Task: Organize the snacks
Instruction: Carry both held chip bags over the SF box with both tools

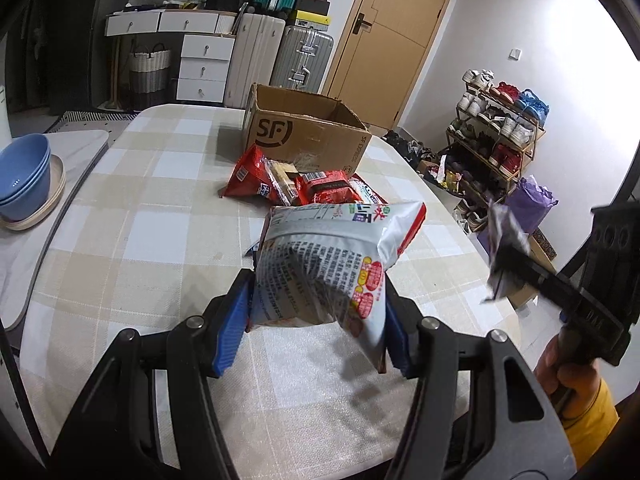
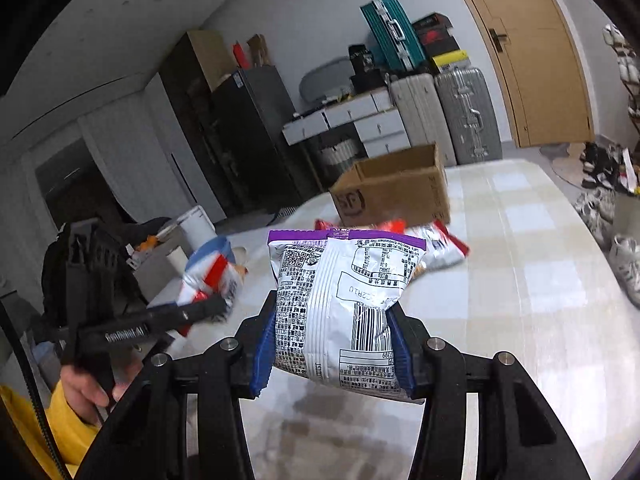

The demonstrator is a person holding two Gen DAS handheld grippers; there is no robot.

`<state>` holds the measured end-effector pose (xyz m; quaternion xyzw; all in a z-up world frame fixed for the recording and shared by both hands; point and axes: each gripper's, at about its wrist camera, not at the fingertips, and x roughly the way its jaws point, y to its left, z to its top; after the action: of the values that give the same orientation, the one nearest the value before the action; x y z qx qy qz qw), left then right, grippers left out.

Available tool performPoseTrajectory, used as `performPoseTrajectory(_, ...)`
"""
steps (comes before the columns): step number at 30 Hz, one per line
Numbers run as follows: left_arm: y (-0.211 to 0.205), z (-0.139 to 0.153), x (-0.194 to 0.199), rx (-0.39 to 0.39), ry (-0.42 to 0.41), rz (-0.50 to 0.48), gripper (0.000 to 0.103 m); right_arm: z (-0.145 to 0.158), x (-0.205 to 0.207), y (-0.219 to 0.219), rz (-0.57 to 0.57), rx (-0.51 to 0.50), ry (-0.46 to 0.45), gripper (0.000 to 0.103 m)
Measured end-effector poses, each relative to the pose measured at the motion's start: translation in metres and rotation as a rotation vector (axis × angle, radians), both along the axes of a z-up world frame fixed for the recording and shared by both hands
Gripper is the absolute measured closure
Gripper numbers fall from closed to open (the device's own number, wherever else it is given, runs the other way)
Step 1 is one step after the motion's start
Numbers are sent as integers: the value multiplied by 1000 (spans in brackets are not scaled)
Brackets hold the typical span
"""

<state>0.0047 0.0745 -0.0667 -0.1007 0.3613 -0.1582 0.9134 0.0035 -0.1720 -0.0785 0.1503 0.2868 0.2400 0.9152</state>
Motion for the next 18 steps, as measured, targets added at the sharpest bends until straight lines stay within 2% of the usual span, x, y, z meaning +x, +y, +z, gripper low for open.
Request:
performPoseTrajectory(7, -2, -4, 5, 1, 14, -6, 47, -10, -1, -3, -5, 2, 13, 54)
performPoseTrajectory(13, -3, -4, 11, 7, 12, -12, 47, 3, 3, 4, 12, -30, -33, 54)
performPoseTrajectory(18, 0, 6, 30, 6, -5, -5, 47, 22, 21, 3, 18, -17, -66, 54)
